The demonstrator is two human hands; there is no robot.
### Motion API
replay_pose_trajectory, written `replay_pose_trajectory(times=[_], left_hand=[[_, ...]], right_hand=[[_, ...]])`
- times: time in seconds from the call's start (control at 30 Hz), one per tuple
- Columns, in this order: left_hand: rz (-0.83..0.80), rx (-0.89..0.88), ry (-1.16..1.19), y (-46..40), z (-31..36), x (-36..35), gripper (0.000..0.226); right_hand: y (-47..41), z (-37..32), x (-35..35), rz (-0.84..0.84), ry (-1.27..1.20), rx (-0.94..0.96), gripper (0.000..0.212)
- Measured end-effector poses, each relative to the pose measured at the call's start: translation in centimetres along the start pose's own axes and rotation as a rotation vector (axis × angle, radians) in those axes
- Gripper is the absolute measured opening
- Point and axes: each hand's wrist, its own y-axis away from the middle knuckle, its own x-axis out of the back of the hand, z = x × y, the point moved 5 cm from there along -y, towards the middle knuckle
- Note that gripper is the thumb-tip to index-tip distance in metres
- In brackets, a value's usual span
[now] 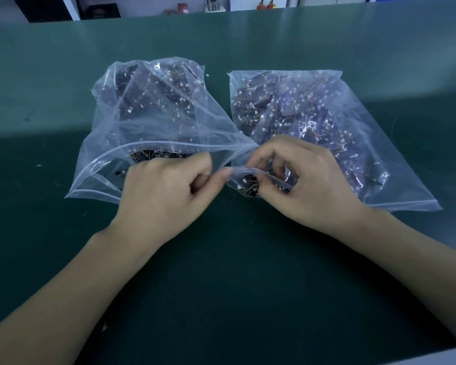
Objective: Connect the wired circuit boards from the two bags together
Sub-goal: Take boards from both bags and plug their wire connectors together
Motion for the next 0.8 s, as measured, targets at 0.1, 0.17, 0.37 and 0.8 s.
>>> replay_pose_trajectory(times=[0.1,0.17,0.37,0.8], left_hand=[[-0.045,0.098,-0.115,0.0,-1.7,0.1,0.036],[-0.069,0.085,-0.101,-0.3,-1.9,0.1,0.028],[-0.165,0.051,-0.229,0.0,-2.3,-1.0,0.014],[-0.159,0.071,-0.221,-0.1,-2.8,-0.9,0.010]], right_hand=[[0.0,0.1,0.0,0.002,-0.001,-0.008,0.023],[0.0,0.2,0.0,0.003,-0.001,-0.007,0.024],[0.1,0.4,-0.1,0.010,0.005,-0.012,0.023],[0.1,0.4,-0.2,-0.023,-0.017,-0.025,0.022]])
